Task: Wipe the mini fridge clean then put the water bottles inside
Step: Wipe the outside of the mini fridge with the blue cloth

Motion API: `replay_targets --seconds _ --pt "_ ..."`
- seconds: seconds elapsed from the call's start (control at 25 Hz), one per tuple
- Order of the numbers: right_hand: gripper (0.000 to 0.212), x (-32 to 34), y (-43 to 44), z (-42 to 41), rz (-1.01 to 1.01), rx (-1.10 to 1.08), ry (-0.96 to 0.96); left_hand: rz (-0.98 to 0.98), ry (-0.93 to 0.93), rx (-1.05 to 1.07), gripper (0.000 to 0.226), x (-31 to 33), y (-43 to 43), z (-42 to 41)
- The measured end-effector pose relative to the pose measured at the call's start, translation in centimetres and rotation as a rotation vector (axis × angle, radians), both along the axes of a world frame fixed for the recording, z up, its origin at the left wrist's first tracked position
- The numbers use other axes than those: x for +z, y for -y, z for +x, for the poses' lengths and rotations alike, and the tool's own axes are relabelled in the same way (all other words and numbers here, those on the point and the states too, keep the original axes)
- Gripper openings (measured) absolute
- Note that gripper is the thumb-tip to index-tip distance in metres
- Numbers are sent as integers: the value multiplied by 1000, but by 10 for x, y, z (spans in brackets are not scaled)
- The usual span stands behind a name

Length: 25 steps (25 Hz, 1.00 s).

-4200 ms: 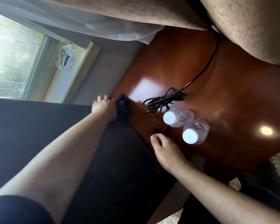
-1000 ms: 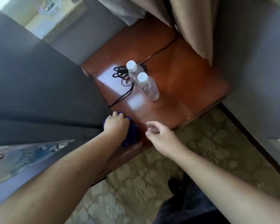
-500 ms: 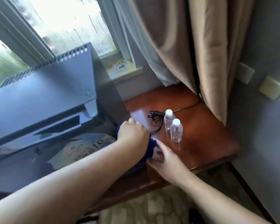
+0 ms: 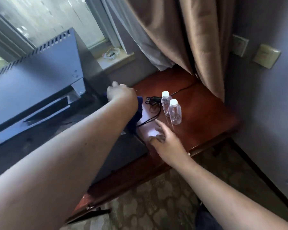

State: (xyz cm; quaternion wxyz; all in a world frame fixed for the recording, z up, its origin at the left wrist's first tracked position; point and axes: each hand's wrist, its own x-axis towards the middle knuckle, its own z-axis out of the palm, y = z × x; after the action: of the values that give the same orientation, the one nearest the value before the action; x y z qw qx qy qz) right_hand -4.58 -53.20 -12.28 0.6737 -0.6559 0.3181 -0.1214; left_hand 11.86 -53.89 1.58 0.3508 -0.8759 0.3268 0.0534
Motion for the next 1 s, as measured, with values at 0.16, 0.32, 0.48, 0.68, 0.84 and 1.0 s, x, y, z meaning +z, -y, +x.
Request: replay_targets --seconds 0.16,0.32,0.48,0.68,0.84,1.0 --pt "62 -47 5 -14 55 54 -67 -2 -17 88 53 -85 15 19" --pt "50 -86 16 -35 119 94 -166 -15 -18 68 44 -179 12 21" --pt "49 -111 30 -57 170 86 -261 24 -136 37 42 -233 3 10" --pt "50 -105 49 -64 141 106 -277 36 -182 45 43 -217 6 17" --pt "54 -74 64 -55 68 132 -236 44 -144 143 50 -165 26 40" --pt "64 -32 81 -39 -81 180 -198 25 -207 172 49 -110 26 32"
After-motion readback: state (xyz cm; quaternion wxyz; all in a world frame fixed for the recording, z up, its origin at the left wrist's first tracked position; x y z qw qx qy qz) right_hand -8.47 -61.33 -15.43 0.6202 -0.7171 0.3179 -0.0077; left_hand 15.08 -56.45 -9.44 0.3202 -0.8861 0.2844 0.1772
